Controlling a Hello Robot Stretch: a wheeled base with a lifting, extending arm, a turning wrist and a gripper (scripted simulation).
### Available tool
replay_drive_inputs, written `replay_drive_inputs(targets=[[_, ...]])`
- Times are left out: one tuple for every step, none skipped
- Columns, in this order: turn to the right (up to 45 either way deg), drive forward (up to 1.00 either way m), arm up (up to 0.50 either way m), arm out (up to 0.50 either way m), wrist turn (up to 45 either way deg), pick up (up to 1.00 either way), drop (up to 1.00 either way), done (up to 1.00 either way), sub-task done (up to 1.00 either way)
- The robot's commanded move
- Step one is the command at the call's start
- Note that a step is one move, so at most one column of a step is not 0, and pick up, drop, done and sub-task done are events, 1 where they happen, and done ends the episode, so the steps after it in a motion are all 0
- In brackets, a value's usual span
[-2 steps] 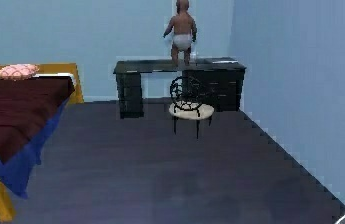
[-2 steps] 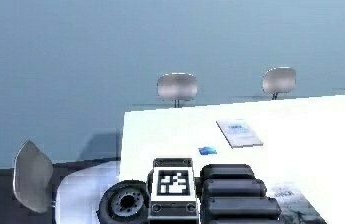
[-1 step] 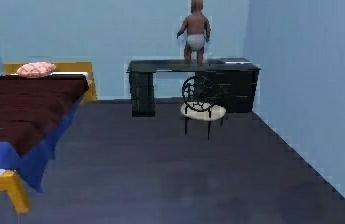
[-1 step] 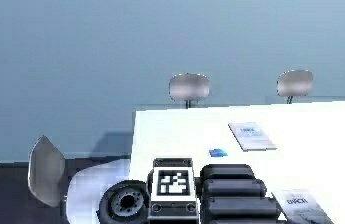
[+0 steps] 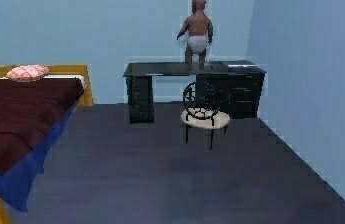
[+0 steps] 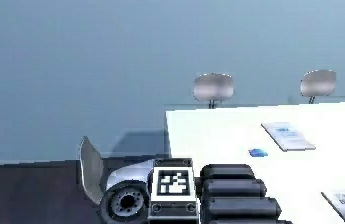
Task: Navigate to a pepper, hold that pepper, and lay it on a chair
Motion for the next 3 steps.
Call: replay_drive_inputs(targets=[[27.0, 0.00, 0.00, 0.00, 0.0, 0.00, 0.00, 0.00, 0.00], [0.0, 1.00, 0.00, 0.00, 0.0, 0.00, 0.00, 0.00, 0.00], [0.0, 1.00, 0.00, 0.00, 0.0, 0.00, 0.00, 0.00, 0.00]])
